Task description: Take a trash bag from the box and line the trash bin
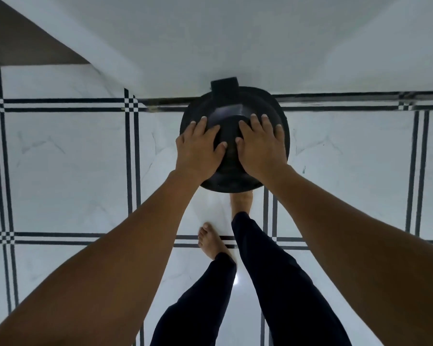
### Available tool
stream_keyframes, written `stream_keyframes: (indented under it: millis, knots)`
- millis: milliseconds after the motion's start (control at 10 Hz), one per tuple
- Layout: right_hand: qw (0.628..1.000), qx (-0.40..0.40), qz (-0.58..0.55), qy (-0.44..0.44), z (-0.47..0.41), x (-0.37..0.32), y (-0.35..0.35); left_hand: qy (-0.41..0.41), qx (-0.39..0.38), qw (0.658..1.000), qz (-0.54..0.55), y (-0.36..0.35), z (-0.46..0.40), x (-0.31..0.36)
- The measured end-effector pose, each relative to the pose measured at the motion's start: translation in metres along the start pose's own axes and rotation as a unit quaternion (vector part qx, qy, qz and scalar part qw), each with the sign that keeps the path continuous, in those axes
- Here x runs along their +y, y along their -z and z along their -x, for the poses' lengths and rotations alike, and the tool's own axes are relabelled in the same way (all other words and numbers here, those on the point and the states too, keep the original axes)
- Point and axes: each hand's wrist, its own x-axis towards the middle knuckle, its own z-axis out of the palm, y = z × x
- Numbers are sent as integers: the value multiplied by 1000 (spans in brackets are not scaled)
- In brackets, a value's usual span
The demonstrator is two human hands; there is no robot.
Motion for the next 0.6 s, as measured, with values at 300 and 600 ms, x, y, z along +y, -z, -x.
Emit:
stream_keyframes:
  millis: [300, 600]
  knots:
    - [999, 21, 24, -13, 9, 1, -61, -53, 25, 998, -26, -56, 4, -22]
    - [999, -15, -37, 12, 27, -9, 1, -60, 9, 998, 7, 22, 21, -5]
